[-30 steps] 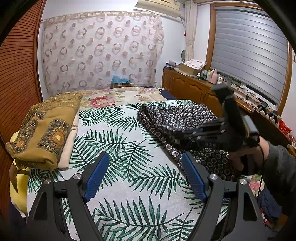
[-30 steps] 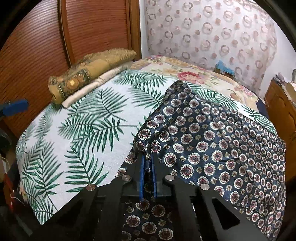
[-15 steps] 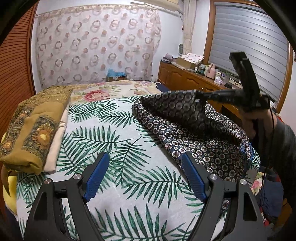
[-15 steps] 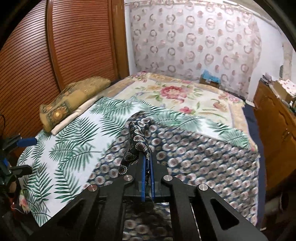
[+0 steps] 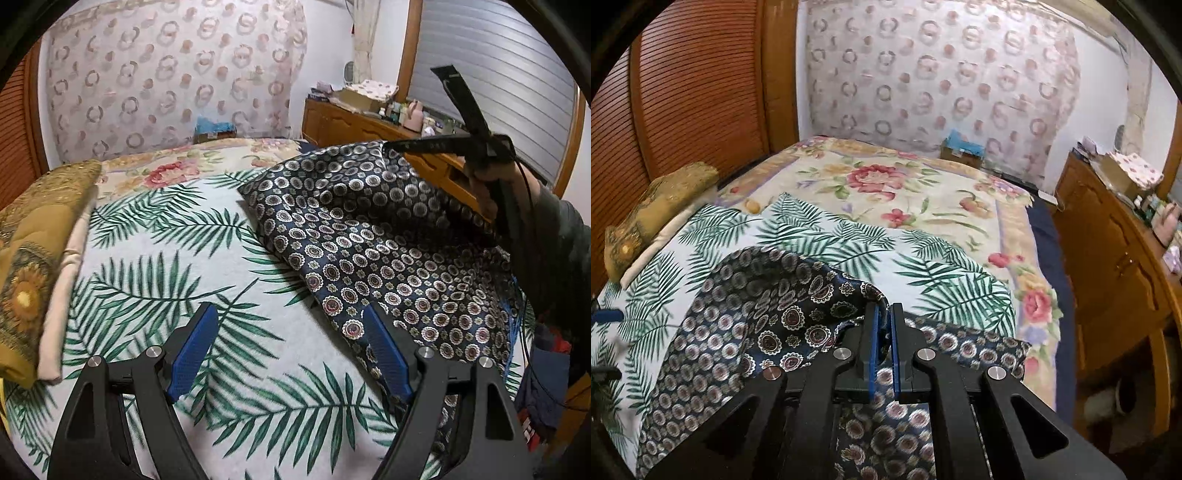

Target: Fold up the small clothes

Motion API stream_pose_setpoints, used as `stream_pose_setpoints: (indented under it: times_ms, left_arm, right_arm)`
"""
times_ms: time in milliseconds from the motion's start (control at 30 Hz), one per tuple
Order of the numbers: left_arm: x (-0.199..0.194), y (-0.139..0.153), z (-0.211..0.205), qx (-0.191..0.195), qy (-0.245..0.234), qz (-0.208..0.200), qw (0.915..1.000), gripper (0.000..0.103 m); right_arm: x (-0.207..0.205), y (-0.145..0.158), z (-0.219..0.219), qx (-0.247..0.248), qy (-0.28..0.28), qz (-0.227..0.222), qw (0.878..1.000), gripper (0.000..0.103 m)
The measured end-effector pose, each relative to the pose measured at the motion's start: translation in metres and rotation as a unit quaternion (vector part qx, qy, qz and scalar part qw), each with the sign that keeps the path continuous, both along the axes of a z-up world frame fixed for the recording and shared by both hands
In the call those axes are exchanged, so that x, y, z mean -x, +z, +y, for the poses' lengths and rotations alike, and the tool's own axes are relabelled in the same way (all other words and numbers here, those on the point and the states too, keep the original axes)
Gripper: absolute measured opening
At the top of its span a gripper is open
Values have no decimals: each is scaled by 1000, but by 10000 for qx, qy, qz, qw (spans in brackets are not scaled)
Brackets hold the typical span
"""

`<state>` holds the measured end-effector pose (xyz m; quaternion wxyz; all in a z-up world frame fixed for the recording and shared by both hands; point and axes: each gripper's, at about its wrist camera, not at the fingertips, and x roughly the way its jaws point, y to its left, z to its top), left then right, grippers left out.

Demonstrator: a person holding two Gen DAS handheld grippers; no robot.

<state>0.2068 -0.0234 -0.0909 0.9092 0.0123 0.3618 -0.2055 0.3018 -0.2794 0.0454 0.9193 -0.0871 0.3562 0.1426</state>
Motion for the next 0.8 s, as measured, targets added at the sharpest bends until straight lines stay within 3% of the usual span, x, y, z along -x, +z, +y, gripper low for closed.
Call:
stream_pose_setpoints:
  times_ms: [33,133,167,533,733,800]
  left_arm:
    - [-2,-1,-1,-14,-15,22,10000,81]
    - [-7,-4,-5,-37,-52,84,9999,81]
    - [-9,-6,-6,-53,-68,108,9999,81]
    - [-15,-14,-15,-31,-148,213,9997,81]
    - [-5,-12,-22,-3,-255,199,9995,81]
    - [-1,-11,-24,0,-275,187,9994,81]
  right_arm:
    - [0,1,2,80,-144,-48,9999,30]
    - [12,4,5,-46,-197,-234,9995,49]
    - [18,5,5,-108,-194,-249,9994,52]
    - [109,-7,-7,-568,147,-22,9983,54]
    - [133,-32,-12,-565,322,395,9971,54]
    - [135,-39,-14,-615,302,488,9965,48]
